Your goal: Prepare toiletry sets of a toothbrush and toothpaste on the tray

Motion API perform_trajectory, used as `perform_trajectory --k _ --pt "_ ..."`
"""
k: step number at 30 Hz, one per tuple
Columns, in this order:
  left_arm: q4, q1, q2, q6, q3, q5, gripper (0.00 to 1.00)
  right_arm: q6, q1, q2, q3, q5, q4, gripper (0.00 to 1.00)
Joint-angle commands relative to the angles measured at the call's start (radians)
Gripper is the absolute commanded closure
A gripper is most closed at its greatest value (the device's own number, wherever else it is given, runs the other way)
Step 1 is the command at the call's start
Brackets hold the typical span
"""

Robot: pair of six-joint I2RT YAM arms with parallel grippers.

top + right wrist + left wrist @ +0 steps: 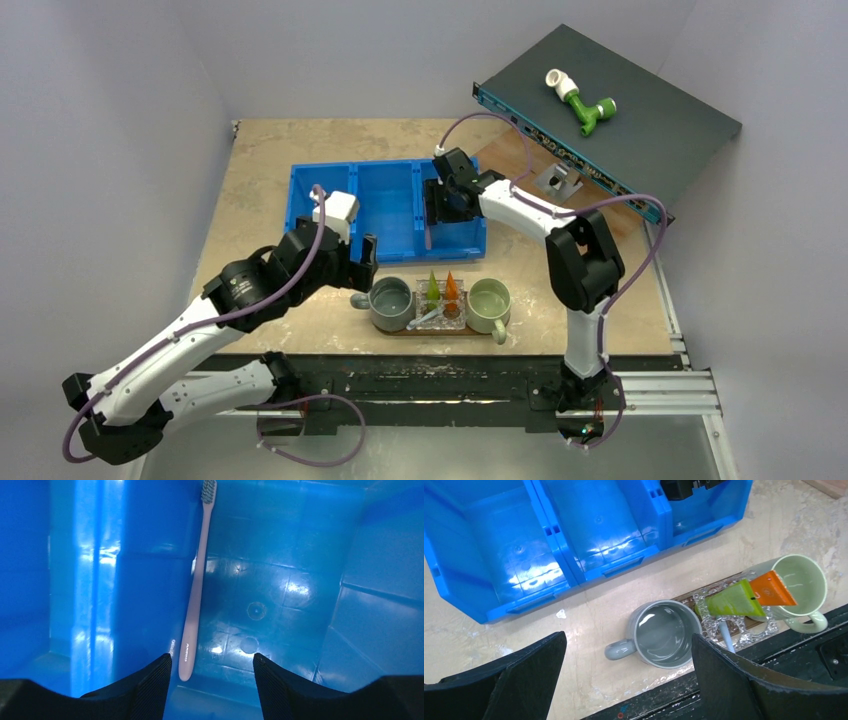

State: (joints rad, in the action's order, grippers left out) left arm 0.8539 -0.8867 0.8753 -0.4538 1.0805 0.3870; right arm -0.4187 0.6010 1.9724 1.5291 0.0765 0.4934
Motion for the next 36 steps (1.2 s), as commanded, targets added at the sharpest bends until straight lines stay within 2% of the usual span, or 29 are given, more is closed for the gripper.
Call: perform_trajectory --k 1,14,20,24,28,29,31,33,36 --pt "-0.024 0.035 -0.015 -0.008 -0.021 -0.051 0.05 -0.011 -0.004 0.036 0.074 0.005 -0.023 0.36" --pt "-0.064 0.07 0.0 0.005 -0.058 -0.106 0.05 -0.012 -0.004 0.135 0.108 -0.049 -0.032 0.34" --pt "-0.073 0.077 0.002 0.009 -0.06 -0.121 0.05 -0.018 -0.005 0.116 0.081 -0.046 -0.052 0.41" --pt "-0.079 0.079 0.004 0.014 -0.06 -0.127 0.05 -0.025 -0.007 0.085 0.074 -0.043 -0.065 0.52" --pt "-0.082 0.08 0.007 0.015 -0.059 -0.128 0.05 -0.045 -0.013 0.069 0.073 -0.065 -0.085 0.76" --pt "-0.082 0.081 0.009 0.016 -0.059 -0.128 0.05 -0.05 -0.016 0.069 0.075 -0.072 -0.09 0.85" --pt "-0.081 0.08 0.011 0.014 -0.056 -0.13 0.05 -0.062 -0.021 0.071 0.074 -0.091 -0.107 0.95" --pt "-0.082 0.08 0.013 0.014 -0.056 -0.131 0.05 -0.073 -0.025 0.08 0.074 -0.119 -0.123 1.0" --pt "-0.08 0.081 0.018 0.014 -0.053 -0.134 0.05 -0.089 -0.032 0.099 0.081 -0.156 -0.141 1.0"
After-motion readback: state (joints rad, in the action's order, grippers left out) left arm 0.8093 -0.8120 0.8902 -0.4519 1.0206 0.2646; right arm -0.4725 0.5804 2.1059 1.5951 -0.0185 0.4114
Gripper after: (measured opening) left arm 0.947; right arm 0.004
